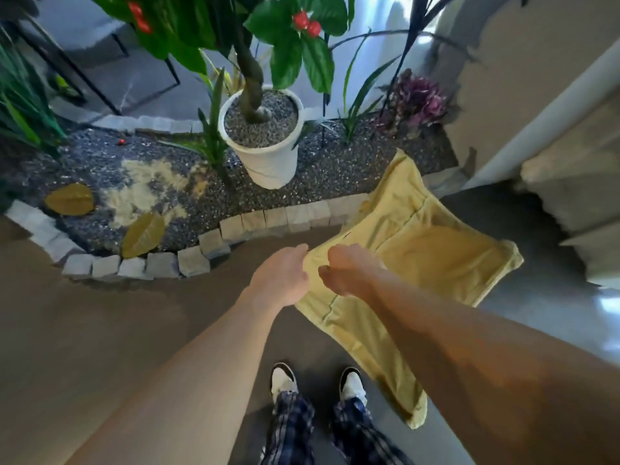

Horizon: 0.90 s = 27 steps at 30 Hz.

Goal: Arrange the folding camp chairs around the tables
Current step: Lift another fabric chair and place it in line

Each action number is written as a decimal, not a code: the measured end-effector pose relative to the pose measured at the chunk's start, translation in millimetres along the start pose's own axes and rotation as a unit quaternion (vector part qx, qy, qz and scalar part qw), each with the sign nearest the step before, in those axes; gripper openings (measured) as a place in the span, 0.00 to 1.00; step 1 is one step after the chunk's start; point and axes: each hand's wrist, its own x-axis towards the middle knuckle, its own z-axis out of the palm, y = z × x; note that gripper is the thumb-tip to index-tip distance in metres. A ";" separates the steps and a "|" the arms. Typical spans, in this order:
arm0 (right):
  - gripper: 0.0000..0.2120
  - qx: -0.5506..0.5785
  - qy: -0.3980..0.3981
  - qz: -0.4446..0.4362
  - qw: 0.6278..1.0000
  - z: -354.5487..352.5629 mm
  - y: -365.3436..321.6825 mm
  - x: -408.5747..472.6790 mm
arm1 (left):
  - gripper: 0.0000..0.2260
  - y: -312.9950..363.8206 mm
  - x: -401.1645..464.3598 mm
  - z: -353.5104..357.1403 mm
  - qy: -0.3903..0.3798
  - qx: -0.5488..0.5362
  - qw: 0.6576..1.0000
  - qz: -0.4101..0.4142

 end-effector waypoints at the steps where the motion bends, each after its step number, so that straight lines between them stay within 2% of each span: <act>1: 0.13 0.025 -0.006 0.007 1.000 6.6 -3.0 6.6 | 0.21 -4.8 6.7 6.2 -0.005 -0.005 1.000 0.017; 3: 0.17 0.075 -0.019 0.027 0.997 19.4 -11.1 20.8 | 0.17 -14.3 16.3 17.9 -0.046 -0.013 0.998 0.039; 6: 0.19 0.123 -0.039 0.051 0.990 31.9 -24.7 40.7 | 0.14 -34.0 36.1 37.0 -0.108 0.057 0.992 0.029; 9: 0.21 0.169 -0.058 0.068 0.982 39.0 -30.2 49.0 | 0.09 -44.9 49.3 40.4 -0.067 0.061 0.996 0.025; 11: 0.22 0.226 -0.061 0.089 0.968 45.7 -30.9 57.9 | 0.11 -49.8 57.6 42.4 -0.046 0.043 0.997 0.042; 14: 0.24 0.325 -0.054 0.138 0.934 57.2 -36.6 78.4 | 0.12 -50.4 61.9 44.8 -0.064 0.057 0.995 0.046; 18: 0.16 0.425 -0.094 0.202 0.877 65.9 -42.4 97.1 | 0.07 -53.1 62.4 41.4 -0.068 0.038 0.997 0.005; 21: 0.12 0.442 -0.124 0.218 0.861 80.2 -38.5 94.2 | 0.08 -62.7 36.4 69.2 -0.152 0.053 0.987 0.023; 24: 0.09 0.393 -0.159 0.224 0.878 101.4 -37.9 84.4 | 0.17 -67.7 -10.0 119.8 -0.276 -0.038 0.960 -0.025; 26: 0.12 0.373 -0.158 0.219 0.887 111.9 -37.7 82.2 | 0.15 -70.1 -32.5 143.3 -0.316 -0.070 0.943 -0.075; 27: 0.15 0.377 -0.149 0.212 0.889 114.4 -38.6 83.7 | 0.13 -72.4 -39.3 146.1 -0.309 -0.073 0.944 -0.093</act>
